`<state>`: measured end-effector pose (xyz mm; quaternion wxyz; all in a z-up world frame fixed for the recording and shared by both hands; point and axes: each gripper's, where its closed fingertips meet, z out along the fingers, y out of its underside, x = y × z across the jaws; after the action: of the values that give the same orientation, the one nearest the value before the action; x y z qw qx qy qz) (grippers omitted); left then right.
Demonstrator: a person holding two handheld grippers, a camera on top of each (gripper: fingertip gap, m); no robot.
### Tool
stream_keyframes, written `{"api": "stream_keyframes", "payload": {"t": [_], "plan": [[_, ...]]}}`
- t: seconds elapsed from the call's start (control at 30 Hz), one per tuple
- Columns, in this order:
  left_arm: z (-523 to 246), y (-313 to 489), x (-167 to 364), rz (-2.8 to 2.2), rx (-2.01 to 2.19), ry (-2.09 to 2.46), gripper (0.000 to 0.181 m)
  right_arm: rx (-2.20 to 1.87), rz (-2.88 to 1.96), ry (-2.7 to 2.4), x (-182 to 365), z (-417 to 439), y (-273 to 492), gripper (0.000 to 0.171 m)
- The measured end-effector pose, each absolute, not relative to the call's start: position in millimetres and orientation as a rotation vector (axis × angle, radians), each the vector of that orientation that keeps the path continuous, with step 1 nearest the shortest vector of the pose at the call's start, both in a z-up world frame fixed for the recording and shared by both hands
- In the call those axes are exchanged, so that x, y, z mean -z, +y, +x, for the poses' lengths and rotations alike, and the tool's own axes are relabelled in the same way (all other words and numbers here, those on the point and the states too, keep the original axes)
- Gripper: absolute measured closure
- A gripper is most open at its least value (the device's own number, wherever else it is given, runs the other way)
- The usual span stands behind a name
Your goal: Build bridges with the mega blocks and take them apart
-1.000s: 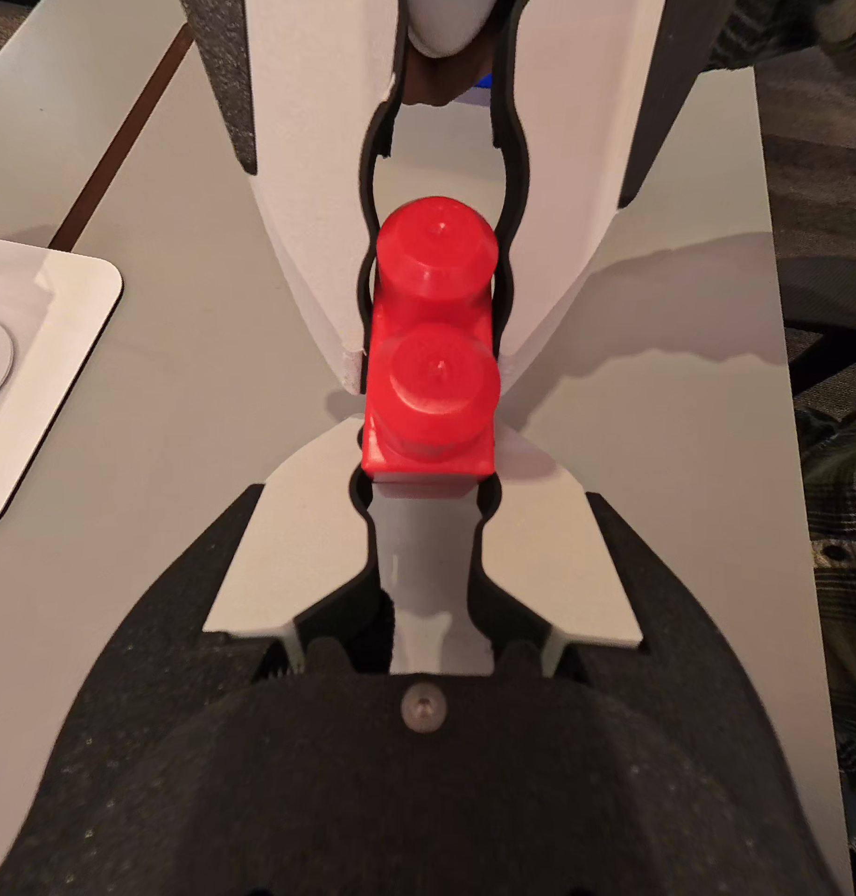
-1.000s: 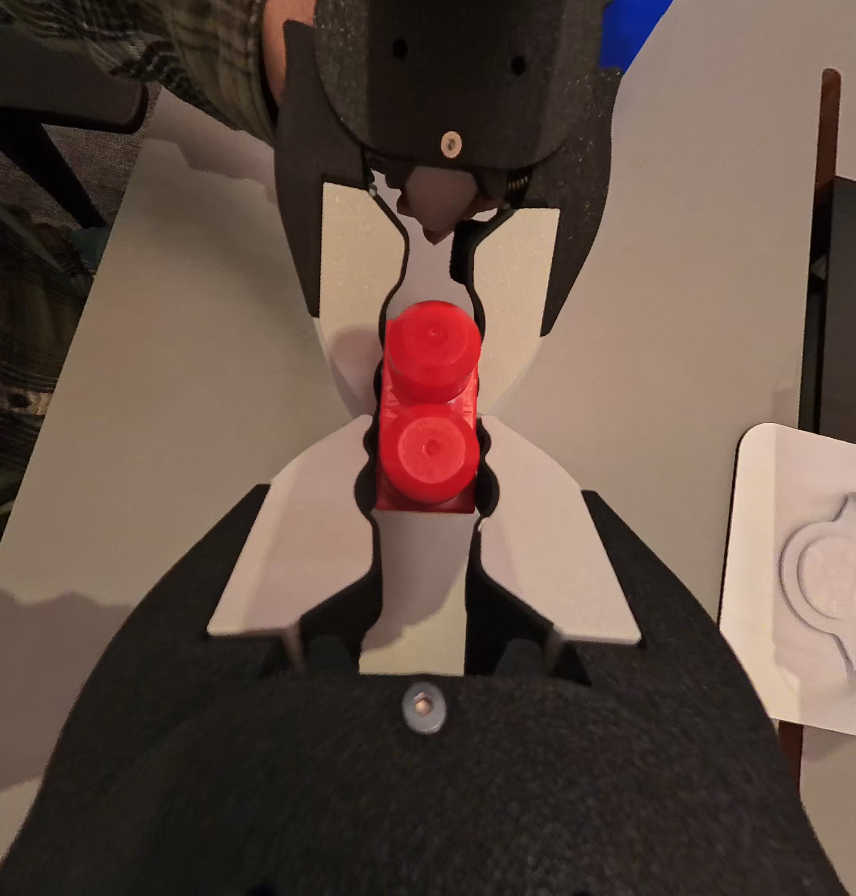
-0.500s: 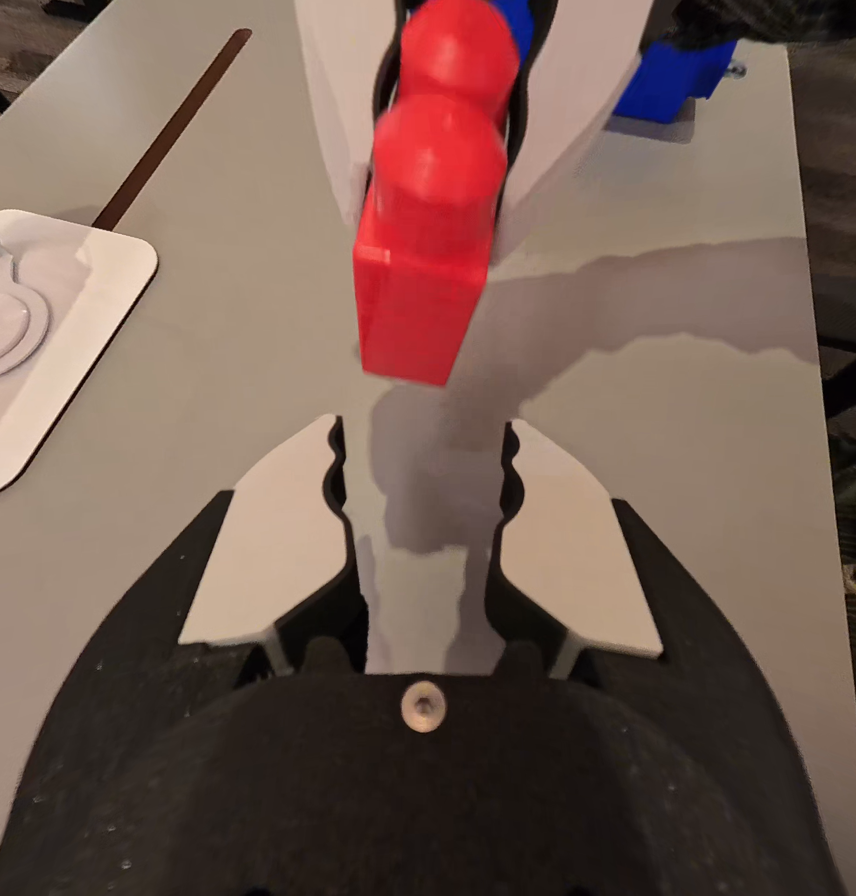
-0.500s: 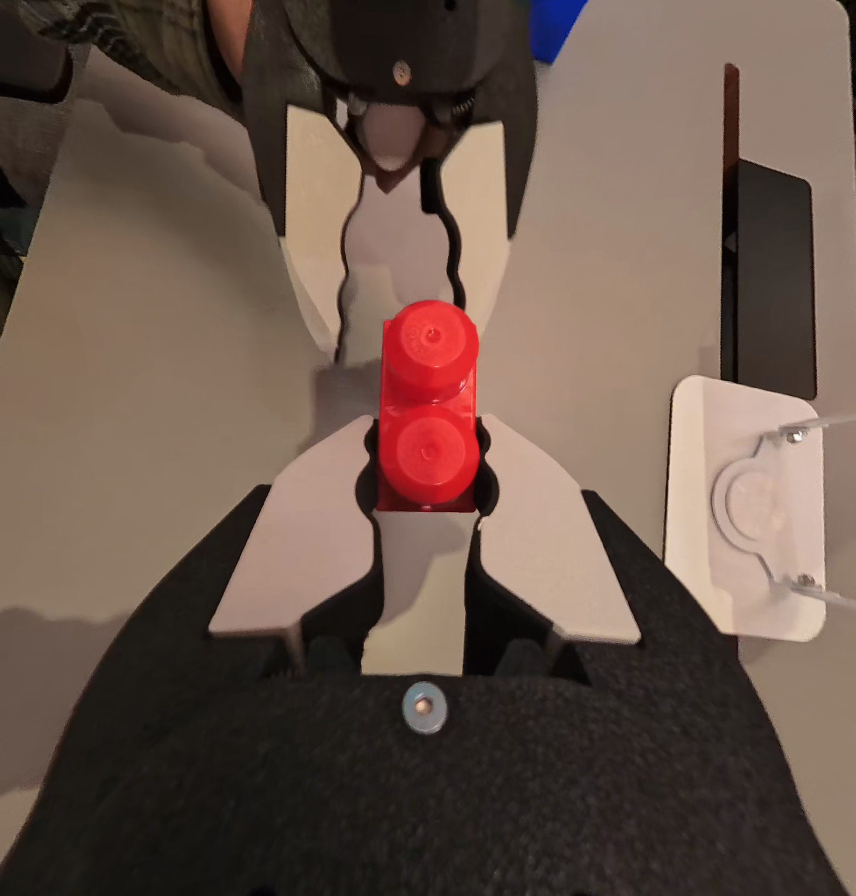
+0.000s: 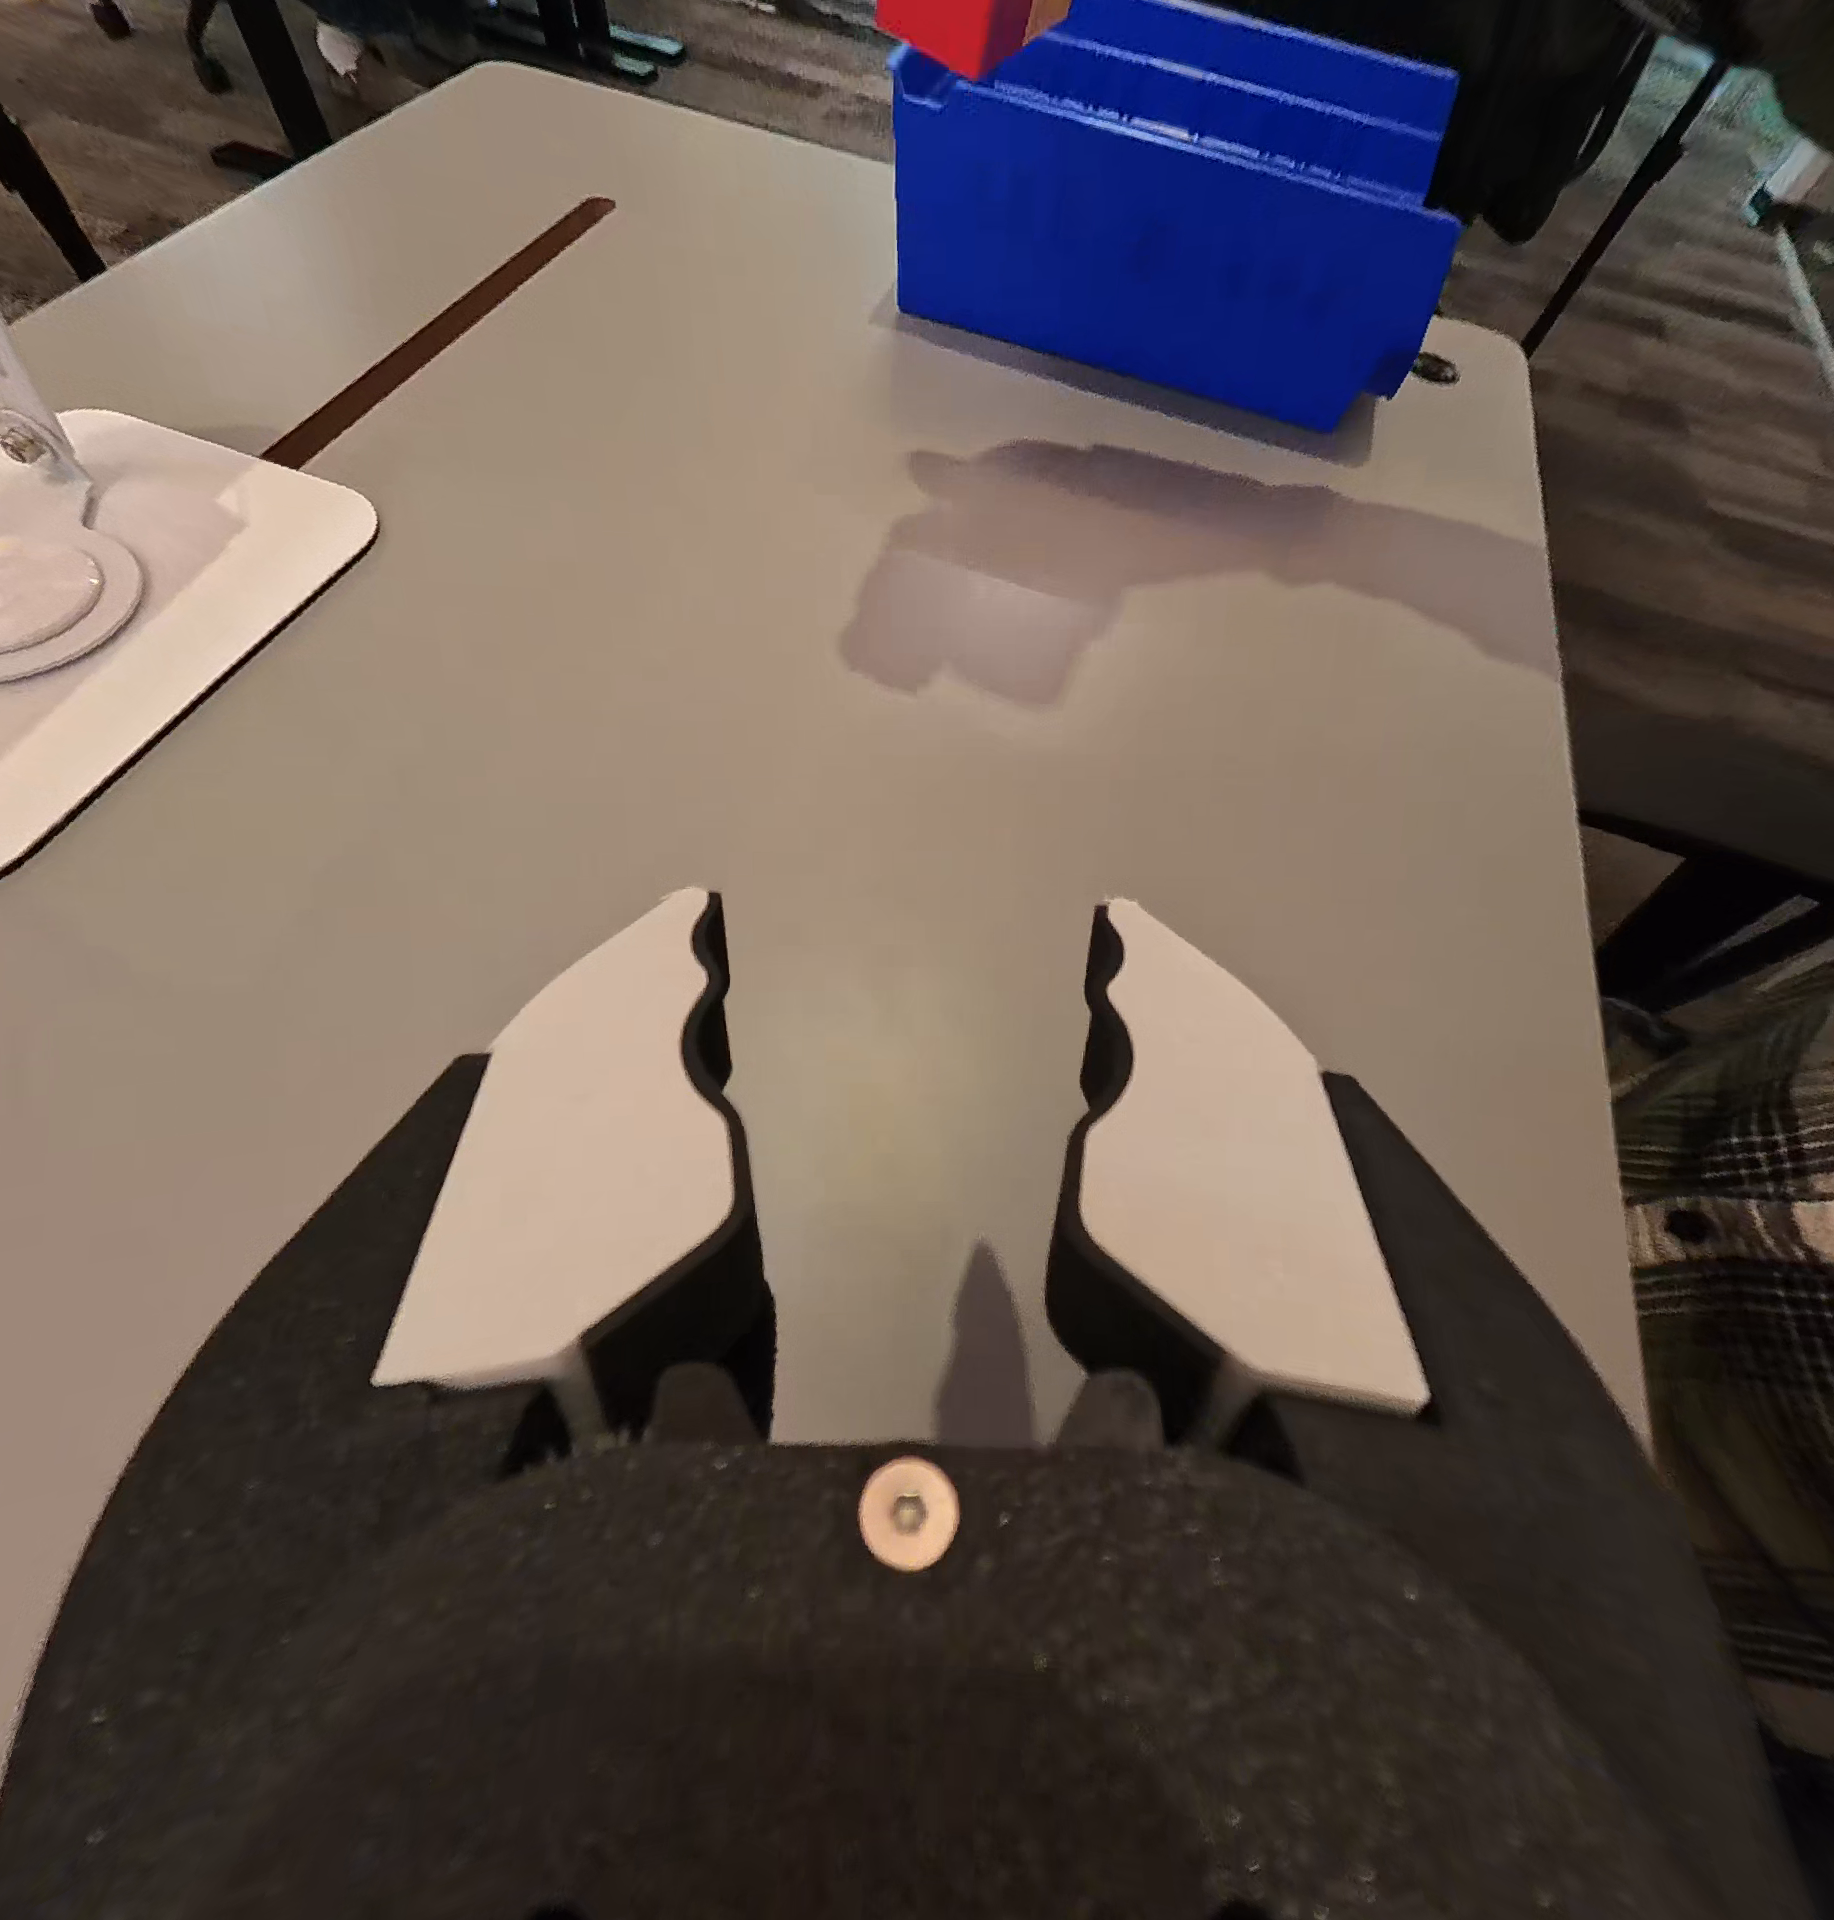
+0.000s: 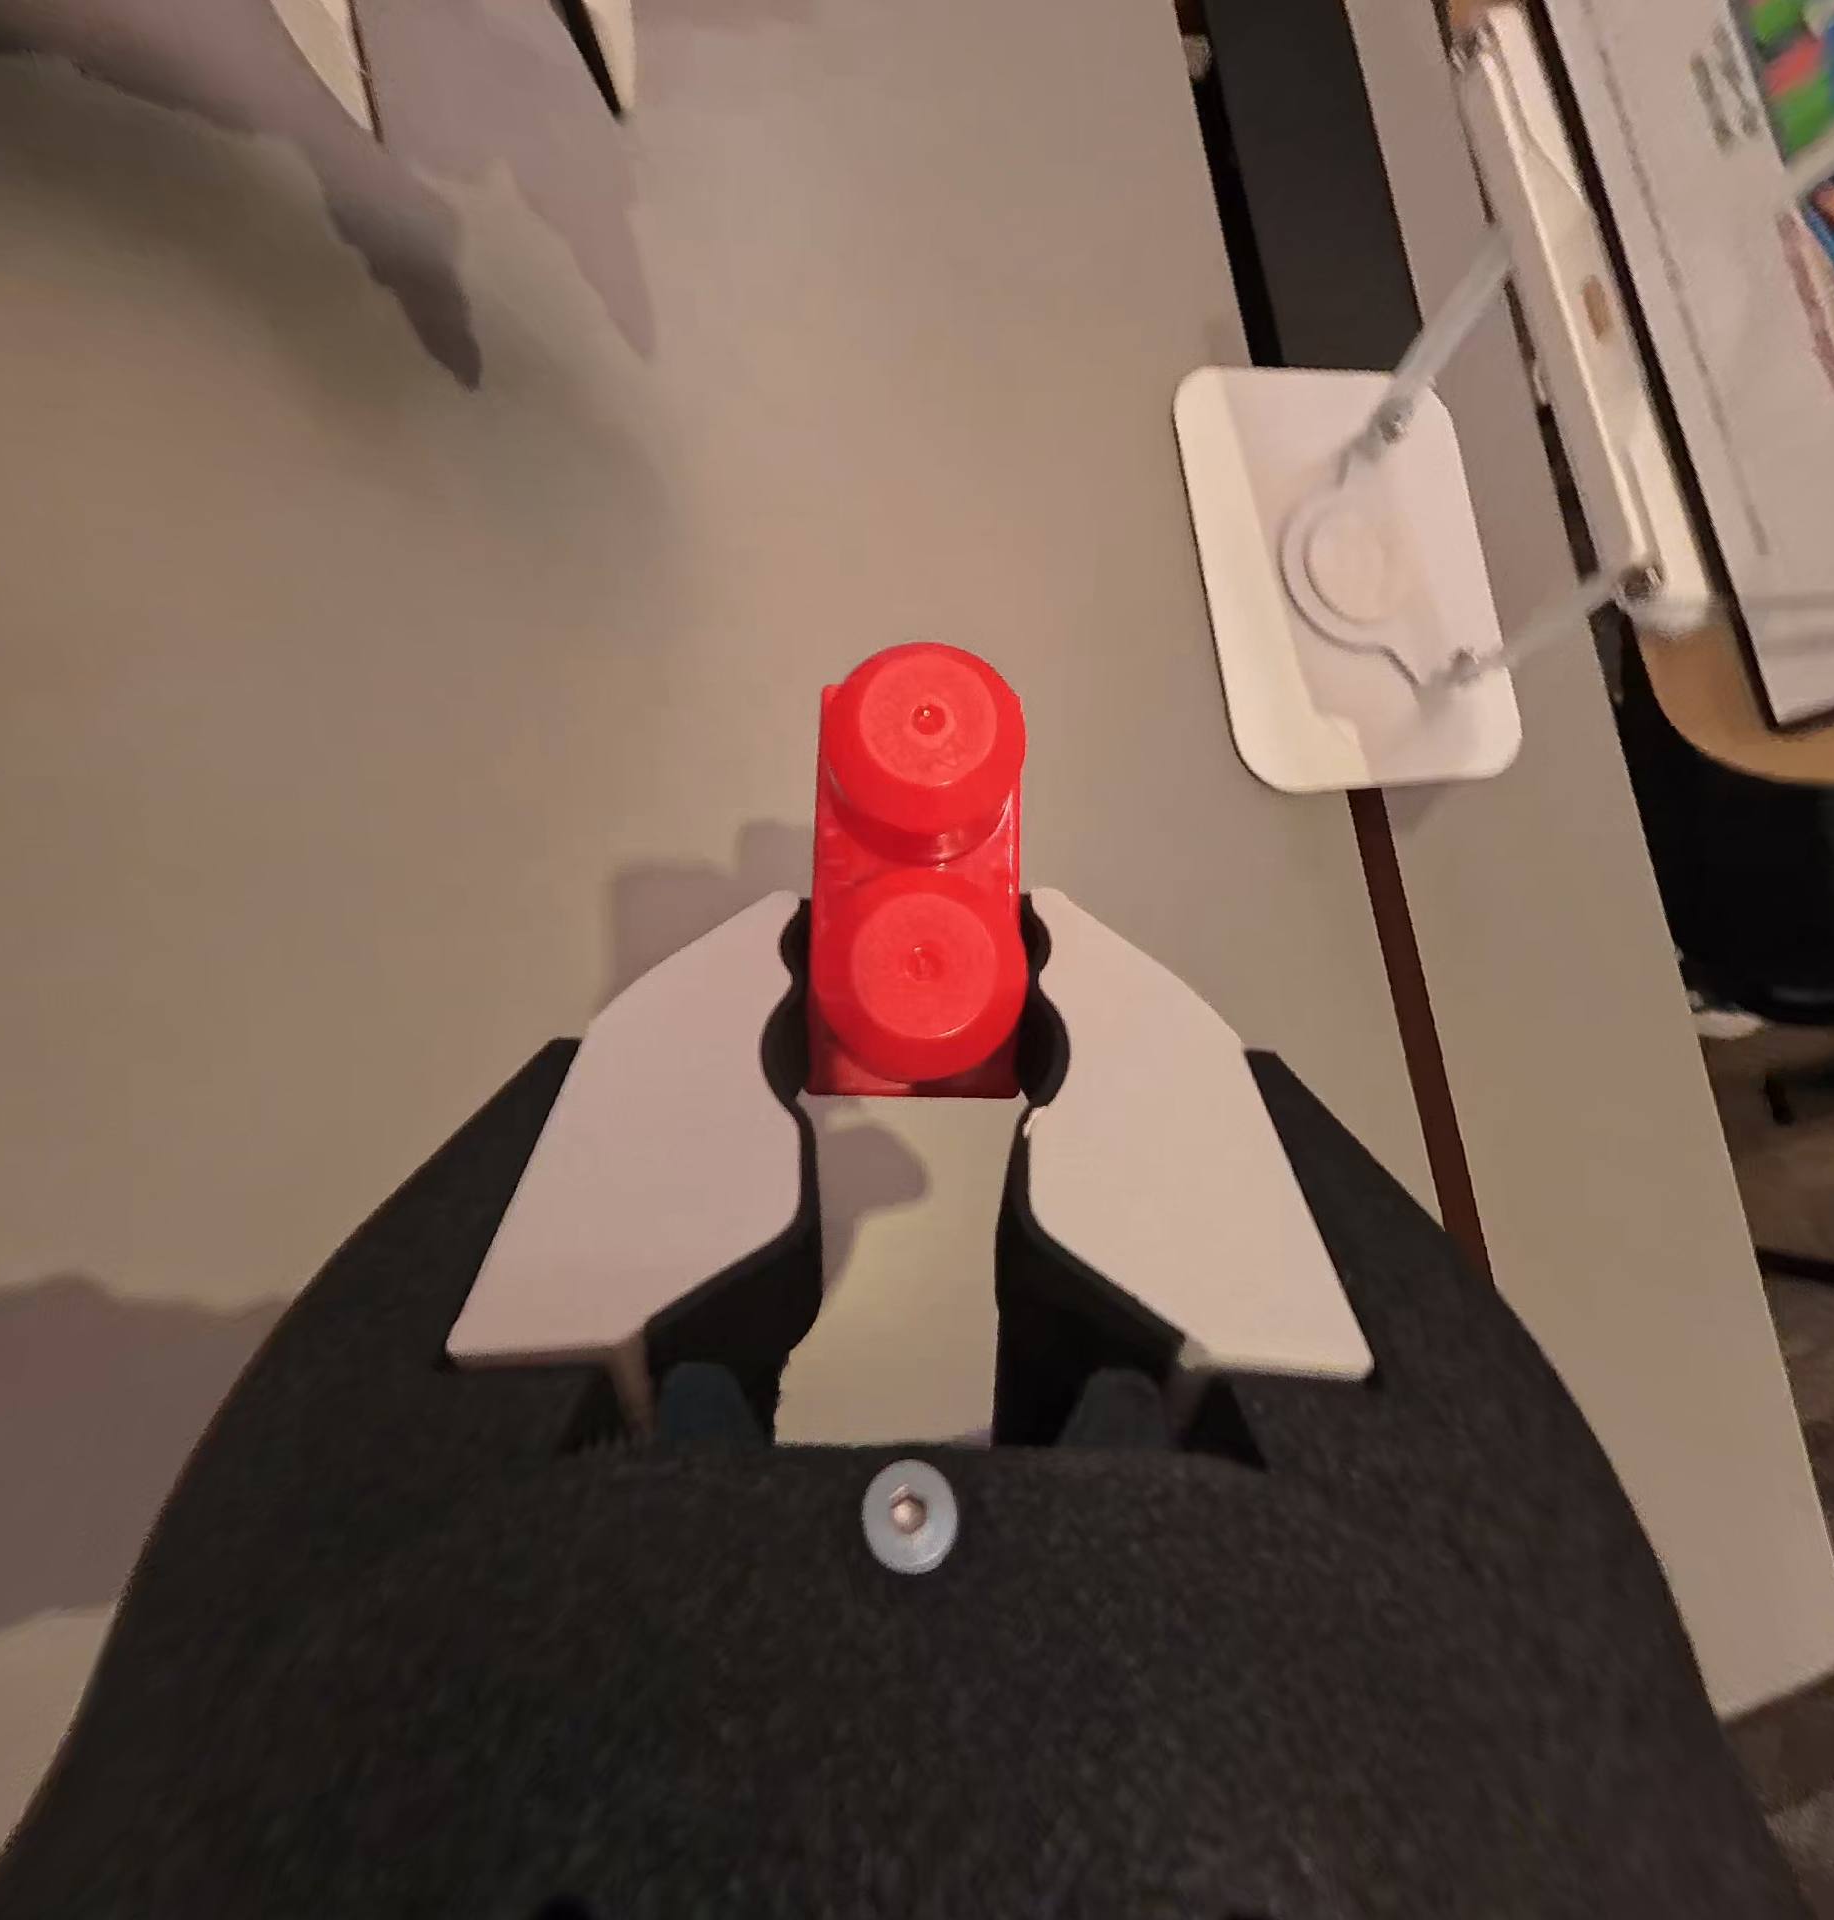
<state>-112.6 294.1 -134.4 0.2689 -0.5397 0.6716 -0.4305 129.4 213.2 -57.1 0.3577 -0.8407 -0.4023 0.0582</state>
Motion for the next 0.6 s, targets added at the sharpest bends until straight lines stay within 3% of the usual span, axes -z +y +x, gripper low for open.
{"api": "stream_keyframes", "payload": {"t": [0.6], "plan": [[-158, 290, 116, -1.498, 1.167, 1.709, 0.115, -0.1, -2.246, -0.906, 51, 291, 114, 0.135]]}}
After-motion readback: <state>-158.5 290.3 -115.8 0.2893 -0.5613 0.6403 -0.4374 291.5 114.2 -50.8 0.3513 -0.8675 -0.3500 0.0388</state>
